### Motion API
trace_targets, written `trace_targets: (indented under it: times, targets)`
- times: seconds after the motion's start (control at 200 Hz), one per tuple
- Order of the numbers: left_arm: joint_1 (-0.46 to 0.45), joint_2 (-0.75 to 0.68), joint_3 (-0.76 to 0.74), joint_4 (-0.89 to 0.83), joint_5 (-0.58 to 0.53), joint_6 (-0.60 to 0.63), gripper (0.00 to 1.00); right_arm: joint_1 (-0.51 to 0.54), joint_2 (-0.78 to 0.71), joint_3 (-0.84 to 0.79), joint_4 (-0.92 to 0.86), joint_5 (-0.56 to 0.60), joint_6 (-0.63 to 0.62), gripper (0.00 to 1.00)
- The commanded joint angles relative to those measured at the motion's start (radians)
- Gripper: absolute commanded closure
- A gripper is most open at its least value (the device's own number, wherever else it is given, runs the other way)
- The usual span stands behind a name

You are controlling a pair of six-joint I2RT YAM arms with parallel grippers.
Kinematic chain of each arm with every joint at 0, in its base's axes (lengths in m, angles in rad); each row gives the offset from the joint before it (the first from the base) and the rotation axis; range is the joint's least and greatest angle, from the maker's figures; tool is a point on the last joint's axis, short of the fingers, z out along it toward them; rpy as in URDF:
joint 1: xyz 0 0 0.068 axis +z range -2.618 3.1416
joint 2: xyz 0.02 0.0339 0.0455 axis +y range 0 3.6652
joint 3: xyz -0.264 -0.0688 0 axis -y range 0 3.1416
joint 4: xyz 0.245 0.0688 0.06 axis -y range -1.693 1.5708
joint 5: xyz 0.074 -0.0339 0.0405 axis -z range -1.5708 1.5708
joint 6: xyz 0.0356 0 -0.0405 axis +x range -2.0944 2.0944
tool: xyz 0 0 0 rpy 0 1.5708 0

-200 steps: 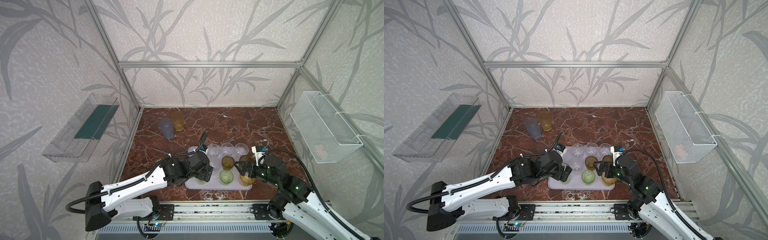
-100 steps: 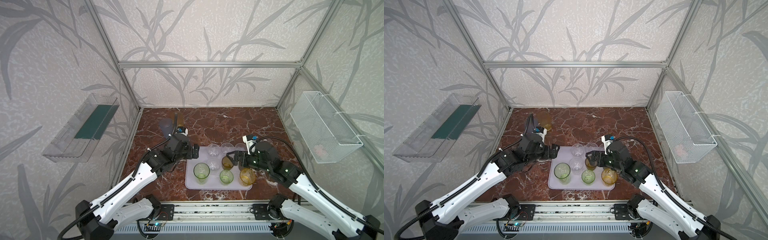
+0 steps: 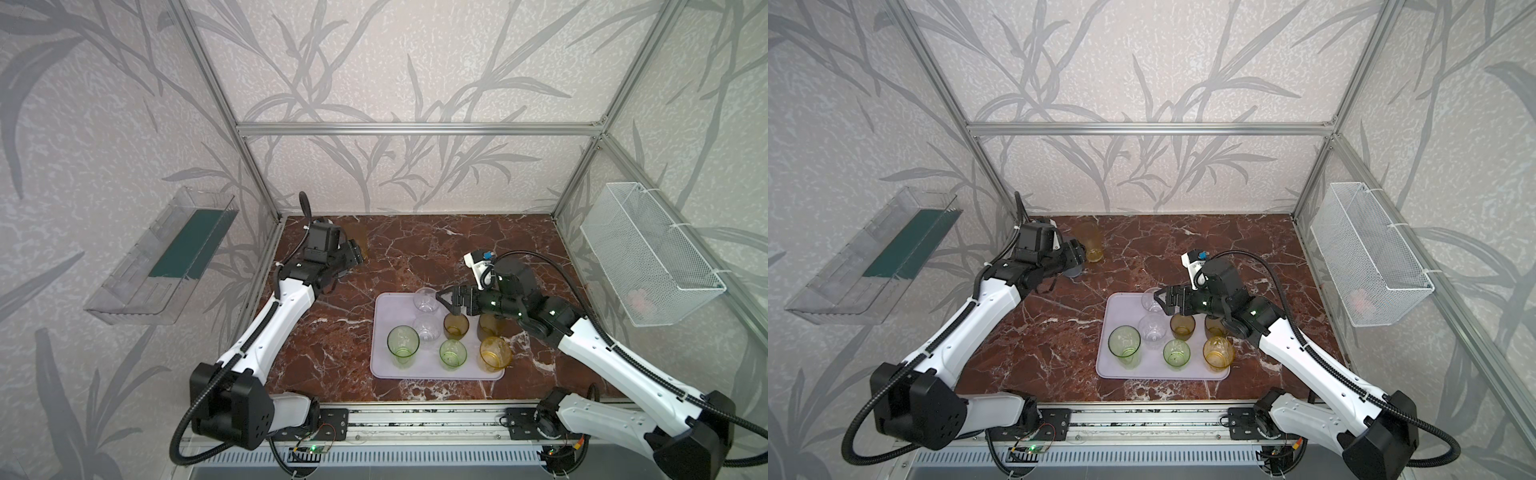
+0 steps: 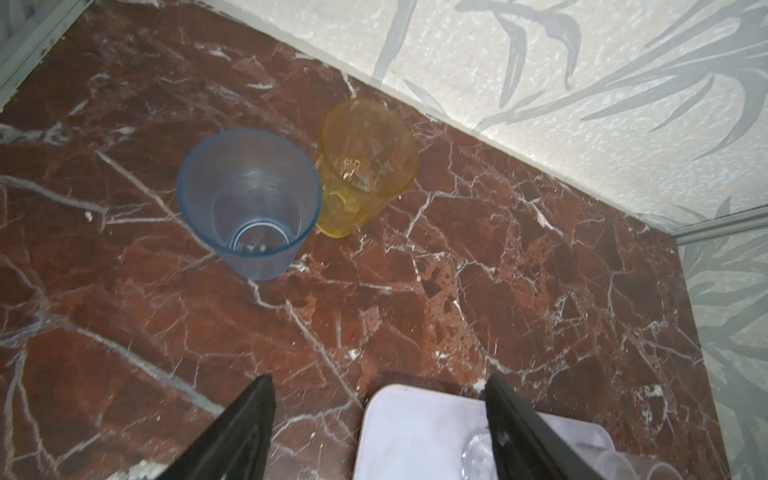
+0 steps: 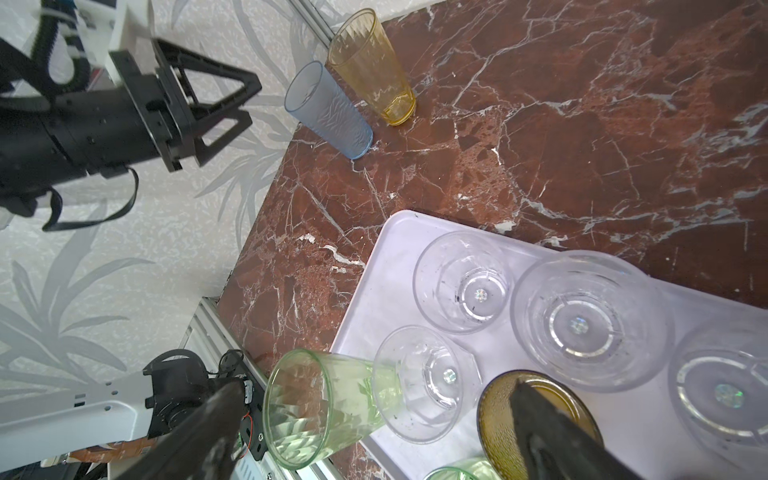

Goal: Place the glasses into the tray
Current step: 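Move the left gripper over the yellow glass in the cluster, then lower the left gripper into the yellow glass, grip and lift it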

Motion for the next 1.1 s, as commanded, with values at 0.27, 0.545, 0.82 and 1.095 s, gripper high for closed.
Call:
trace_targets:
  times: [0.27, 0.545, 0.82, 1.095]
  targets:
    - [0.018, 0.407, 0.437, -0.131, 0.017, 0.104, 0.43, -0.067, -0.180, -0.117, -0.070, -0.012, -0.011, 0.01]
    - [0.016, 0.630, 0.664, -0.210, 0.064, 0.140, 0.58, -0.094, -0.251, -0.166, -0.120, -0.006, -0.012, 0.01]
    - [0.001, 0.772, 0.825, -0.322, 0.017, 0.189, 0.70, -0.109, -0.260, -0.189, -0.128, -0.008, -0.004, 0.01]
    - [-0.005, 0.817, 0.864, -0.340, -0.004, 0.212, 0.76, -0.126, -0.259, -0.193, -0.134, -0.009, -0.002, 0.01]
